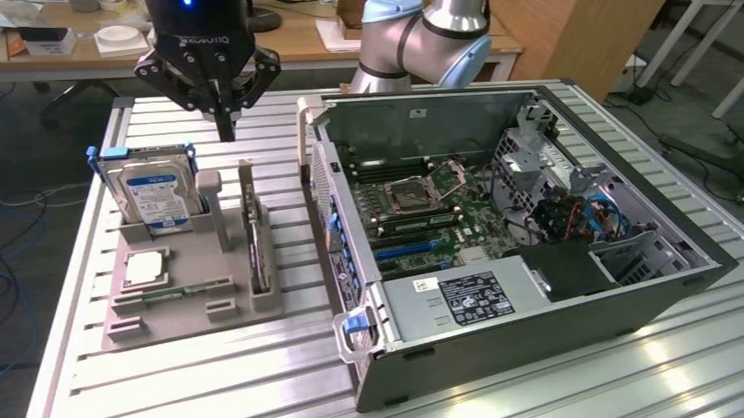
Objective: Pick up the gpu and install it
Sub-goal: 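Pick up the gpu and move the gpu toward the slot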
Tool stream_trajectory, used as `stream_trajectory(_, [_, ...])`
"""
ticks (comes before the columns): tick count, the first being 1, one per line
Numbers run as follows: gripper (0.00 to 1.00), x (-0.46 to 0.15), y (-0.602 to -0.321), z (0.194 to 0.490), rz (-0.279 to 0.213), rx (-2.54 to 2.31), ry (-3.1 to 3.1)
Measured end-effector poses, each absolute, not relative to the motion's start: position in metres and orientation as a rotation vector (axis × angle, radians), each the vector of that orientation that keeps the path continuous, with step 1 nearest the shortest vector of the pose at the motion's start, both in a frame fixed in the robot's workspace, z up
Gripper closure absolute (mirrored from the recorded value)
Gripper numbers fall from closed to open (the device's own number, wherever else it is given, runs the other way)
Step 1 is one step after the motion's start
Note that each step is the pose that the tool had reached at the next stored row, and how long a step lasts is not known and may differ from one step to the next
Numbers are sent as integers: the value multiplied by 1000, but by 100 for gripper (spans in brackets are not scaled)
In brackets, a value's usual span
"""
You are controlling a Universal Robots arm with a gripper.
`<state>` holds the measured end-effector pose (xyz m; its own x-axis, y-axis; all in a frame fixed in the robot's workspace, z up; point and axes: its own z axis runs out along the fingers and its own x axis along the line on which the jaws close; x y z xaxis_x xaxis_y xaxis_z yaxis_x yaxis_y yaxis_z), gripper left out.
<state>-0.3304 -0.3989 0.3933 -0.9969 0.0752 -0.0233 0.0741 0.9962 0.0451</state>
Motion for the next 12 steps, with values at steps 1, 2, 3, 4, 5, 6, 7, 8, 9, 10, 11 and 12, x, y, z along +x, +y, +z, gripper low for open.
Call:
stream_trajectory(1, [83, -330, -399, 393, 69, 117, 3114])
stream_trajectory(2, [83, -330, -399, 393, 69, 117, 3114])
stream_trajectory(3, [77, -330, -399, 393, 69, 117, 3114])
stream_trajectory(4, [71, -330, -399, 393, 69, 117, 3114])
stream_trajectory(5, [71, -330, -399, 393, 69, 117, 3114])
stream_trajectory(6, [65, -330, -399, 393, 69, 117, 3114])
stream_trajectory(7, [59, -330, -399, 393, 69, 117, 3114])
stream_trajectory(8, [53, -330, -399, 393, 69, 117, 3114])
stream_trajectory(9, [53, -330, -399, 393, 69, 117, 3114])
stream_trajectory(10, [47, -330, -399, 393, 69, 117, 3114])
stream_trajectory(11, [42, -330, -399, 393, 69, 117, 3114])
stream_trajectory(12, [42, -330, -399, 393, 69, 117, 3114])
